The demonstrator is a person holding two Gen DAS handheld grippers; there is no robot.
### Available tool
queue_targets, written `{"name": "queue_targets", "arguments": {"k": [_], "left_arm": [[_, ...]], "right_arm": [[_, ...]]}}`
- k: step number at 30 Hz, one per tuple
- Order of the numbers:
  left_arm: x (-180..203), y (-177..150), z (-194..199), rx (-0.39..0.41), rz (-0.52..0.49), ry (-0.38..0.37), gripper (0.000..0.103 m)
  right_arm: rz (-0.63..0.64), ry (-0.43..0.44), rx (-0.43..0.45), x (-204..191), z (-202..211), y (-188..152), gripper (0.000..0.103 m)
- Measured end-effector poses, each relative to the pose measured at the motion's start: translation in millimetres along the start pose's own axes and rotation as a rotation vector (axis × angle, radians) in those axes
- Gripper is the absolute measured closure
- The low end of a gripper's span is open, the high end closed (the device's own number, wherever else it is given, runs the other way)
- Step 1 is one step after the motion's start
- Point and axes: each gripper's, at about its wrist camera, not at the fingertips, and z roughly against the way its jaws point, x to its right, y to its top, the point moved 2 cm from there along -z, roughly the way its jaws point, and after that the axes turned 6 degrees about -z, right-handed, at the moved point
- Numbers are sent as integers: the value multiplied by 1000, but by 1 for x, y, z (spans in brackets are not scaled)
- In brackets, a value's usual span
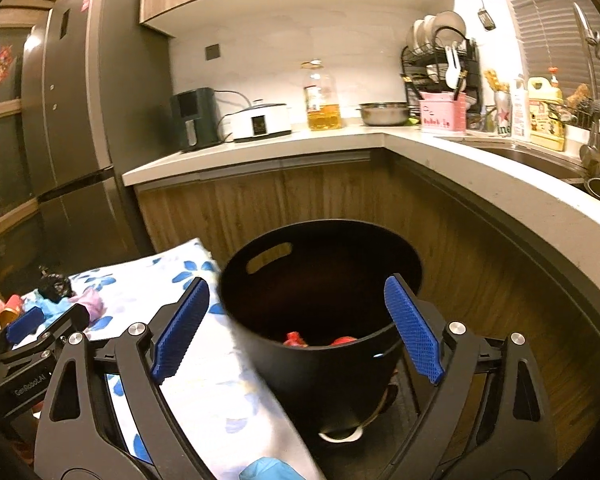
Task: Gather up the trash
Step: 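Move both open tools back over the table toward the pink gloves, then grasp a pink glove with the left tool while the right tool grasps another pink glove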
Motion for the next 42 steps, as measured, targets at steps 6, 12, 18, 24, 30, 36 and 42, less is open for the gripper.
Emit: {"name": "queue_targets", "arguments": {"k": [6, 12, 18, 24, 30, 36, 42], "left_arm": [[-35, -12, 12, -4, 35, 54, 6], [-67, -24, 18, -13, 69, 101, 6], [-95, -32, 14, -24, 102, 125, 6], [-100, -30, -3, -31, 76, 146, 6], [-101, -34, -30, -83, 38, 177, 11], [-107, -46, -49, -162, 55, 159, 40], [-112, -53, -54, -188, 84, 119, 89]], "right_arm": [[22, 38, -21, -31, 0, -13, 15], [46, 75, -37, -60, -2, -28, 15], [70, 105, -48, -85, -5, -39, 15], [80, 129, -61, -102, -12, -47, 15], [88, 150, -63, -119, -23, -50, 15], [100, 167, -62, -134, -37, -48, 15], [127, 187, -73, -150, -52, -50, 15]]}}
